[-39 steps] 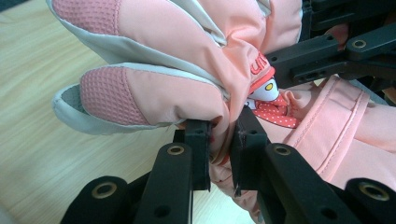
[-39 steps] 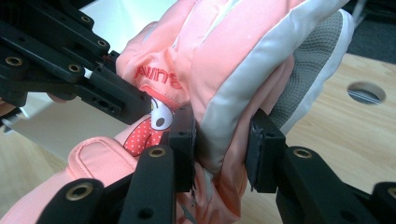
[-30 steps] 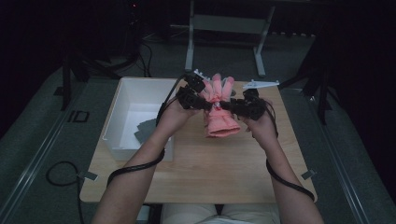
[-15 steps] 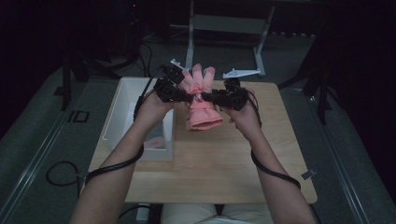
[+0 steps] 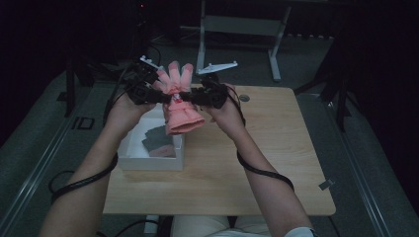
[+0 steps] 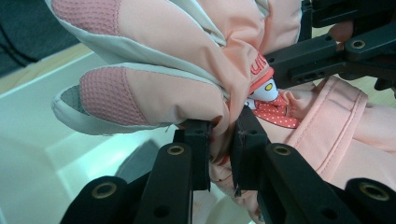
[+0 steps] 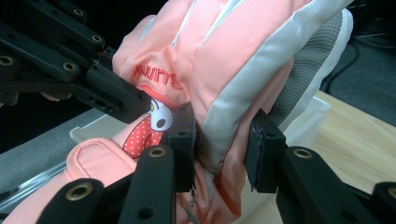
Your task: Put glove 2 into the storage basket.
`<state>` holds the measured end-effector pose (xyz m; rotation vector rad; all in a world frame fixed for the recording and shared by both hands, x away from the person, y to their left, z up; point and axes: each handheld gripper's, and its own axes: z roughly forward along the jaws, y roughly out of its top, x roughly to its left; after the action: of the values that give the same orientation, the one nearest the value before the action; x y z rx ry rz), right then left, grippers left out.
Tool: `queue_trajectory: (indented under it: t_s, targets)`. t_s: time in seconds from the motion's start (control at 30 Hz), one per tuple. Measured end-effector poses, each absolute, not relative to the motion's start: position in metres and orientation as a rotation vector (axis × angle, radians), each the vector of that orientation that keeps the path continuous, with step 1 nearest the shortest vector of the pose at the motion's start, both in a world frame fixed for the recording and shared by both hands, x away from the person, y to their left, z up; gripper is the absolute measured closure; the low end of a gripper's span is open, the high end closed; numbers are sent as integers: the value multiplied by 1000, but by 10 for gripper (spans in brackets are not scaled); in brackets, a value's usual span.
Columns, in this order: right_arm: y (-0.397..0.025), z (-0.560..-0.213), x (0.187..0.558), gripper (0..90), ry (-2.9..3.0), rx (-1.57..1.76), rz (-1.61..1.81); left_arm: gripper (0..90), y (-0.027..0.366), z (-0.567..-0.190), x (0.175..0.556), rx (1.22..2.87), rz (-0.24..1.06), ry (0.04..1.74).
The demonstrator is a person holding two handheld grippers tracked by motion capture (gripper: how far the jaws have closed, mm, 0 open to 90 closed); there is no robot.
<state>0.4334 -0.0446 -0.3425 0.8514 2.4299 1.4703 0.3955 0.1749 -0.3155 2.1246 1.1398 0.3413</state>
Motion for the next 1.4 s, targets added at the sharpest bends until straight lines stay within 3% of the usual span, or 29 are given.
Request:
queue_trajectory:
  t_s: [0.33,0.67,1.1,1.4]
  targets:
    - [12,-355,446,672,2533,791,1458,789,227,-335,391,2066,328,1253]
    - [52,-385,457,672,2606,788,1384,789,255,-372,399,2027,287,1359]
    - [66,-437,465,672,2719,889,1136,787,253,-434,410,2047,172,1441]
    - [77,-450,466,676,2765,956,933,784,233,-444,417,2205,223,1501]
